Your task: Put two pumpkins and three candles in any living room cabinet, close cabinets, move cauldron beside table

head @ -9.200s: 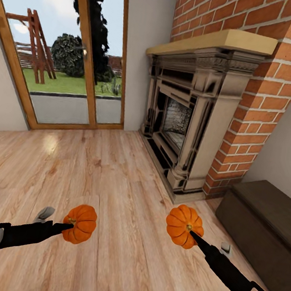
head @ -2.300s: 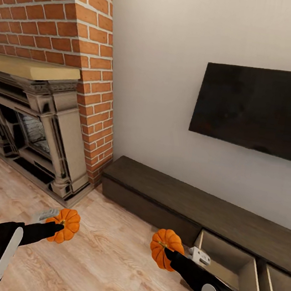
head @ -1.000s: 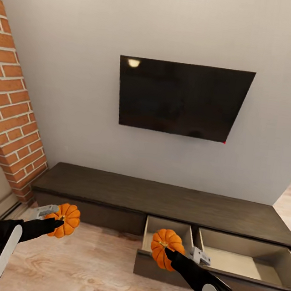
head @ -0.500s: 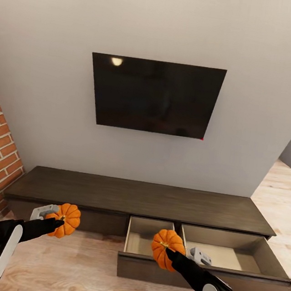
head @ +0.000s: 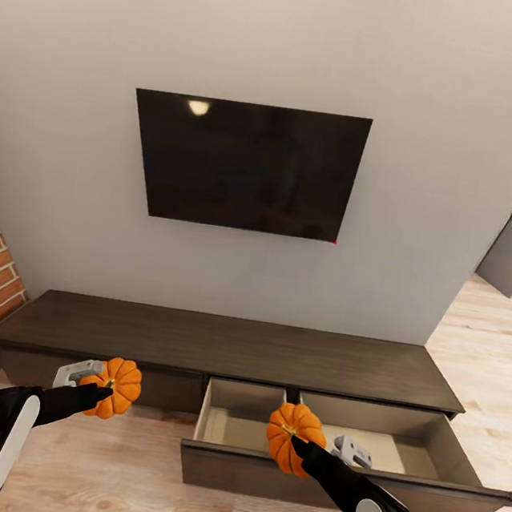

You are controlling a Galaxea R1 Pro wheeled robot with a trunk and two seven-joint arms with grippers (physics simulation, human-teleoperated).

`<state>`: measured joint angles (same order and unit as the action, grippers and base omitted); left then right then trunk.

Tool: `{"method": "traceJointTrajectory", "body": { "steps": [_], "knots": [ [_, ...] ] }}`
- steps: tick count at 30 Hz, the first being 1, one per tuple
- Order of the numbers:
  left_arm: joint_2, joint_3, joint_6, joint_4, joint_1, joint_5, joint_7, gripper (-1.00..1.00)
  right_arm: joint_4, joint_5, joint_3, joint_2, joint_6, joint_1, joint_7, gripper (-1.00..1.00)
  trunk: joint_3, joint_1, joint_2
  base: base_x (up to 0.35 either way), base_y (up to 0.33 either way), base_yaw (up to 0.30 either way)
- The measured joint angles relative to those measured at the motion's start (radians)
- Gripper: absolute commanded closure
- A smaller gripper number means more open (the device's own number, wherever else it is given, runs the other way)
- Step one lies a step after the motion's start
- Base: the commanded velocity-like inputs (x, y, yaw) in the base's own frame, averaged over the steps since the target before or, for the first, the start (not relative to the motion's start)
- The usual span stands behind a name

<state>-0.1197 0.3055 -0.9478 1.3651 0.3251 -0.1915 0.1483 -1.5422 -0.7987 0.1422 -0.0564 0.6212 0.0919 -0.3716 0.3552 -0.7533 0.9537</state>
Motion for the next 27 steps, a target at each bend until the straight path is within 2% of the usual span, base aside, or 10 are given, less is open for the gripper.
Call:
{"method": "traceJointTrajectory", "body": {
  "steps": [8,23,27],
  "knots": [
    [0.000,0.001,0.000,0.000,0.000,-0.002,-0.001,1.00,-0.001,-0.002,0.000,0.001,-0.001,0.000,0.000,1.00,0.000,0.000,0.000,0.000,-0.169,0.000],
    [0.002,0.000,0.000,0.000,0.000,-0.001,-0.001,1.00,-0.001,-0.002,0.000,0.000,0.000,0.000,0.000,1.00,0.000,0.000,0.000,0.001,-0.274,0.000],
    [0.002,0.000,0.001,-0.001,0.000,0.000,-0.001,1.00,0.001,-0.002,0.000,0.001,0.001,0.000,0.000,1.00,0.000,0.000,0.000,0.131,-0.267,0.000]
  ]
}}
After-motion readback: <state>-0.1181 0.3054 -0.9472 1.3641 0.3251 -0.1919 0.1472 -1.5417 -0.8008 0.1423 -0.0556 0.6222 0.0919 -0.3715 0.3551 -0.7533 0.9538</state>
